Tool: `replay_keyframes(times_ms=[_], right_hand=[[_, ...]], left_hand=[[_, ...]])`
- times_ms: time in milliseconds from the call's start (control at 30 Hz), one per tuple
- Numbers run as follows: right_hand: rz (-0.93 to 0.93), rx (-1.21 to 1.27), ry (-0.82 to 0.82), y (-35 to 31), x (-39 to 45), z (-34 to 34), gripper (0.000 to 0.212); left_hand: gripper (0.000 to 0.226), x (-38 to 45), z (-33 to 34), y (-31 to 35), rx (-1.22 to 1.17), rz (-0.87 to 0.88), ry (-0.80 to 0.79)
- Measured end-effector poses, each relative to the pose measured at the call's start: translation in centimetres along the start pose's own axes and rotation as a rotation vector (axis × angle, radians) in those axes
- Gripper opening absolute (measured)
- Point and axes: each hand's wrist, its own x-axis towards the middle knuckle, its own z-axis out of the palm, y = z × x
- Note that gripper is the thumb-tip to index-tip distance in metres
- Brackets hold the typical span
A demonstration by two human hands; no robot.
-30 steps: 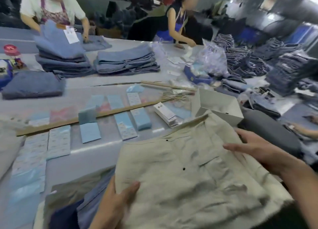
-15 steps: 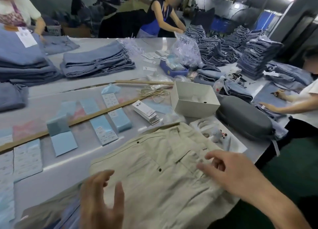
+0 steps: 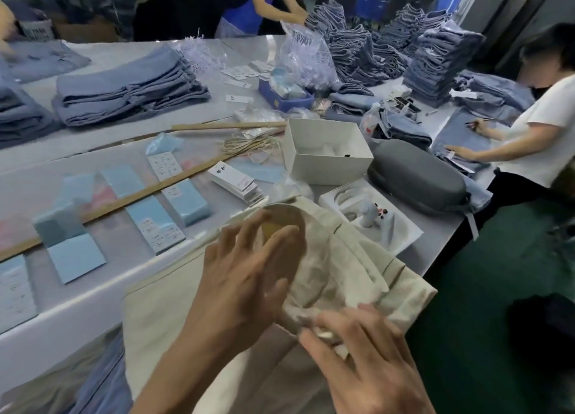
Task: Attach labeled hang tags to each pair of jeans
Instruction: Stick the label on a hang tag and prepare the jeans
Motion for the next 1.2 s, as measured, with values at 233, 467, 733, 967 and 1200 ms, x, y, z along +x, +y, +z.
replay_keyframes(times_ms=[233,467,733,967,1200], right_hand=[[0.179,0.114,-0.308,-4.0,-0.4,0.6,0.066],[0.268,0.220,0.092,-0.8,0.2,-0.6,0.017],[0.599,0.329,-0.075,2.5,2.0,-1.3,0.049],[0.984,0.913,-0.148,5.2,1.0,-1.5,0.046],[0.688,0.801,-0.332,2.5,2.5,-2.4,0.057]], left_hand=[[0.093,4.7,-0.4,2.8,0.285,0.461,-0.095],[0.090,7.1,-0.6,0.4,0.094,0.290,-0.118],[0.038,0.9,0.2,-1.6,0.049,0.177,0.294],[0.006,-3.4,0.2,-3.4,-0.207,-0.032,0.190],[0.081,-0.7,-2.8,5.8,-0.187,0.083,0.113]])
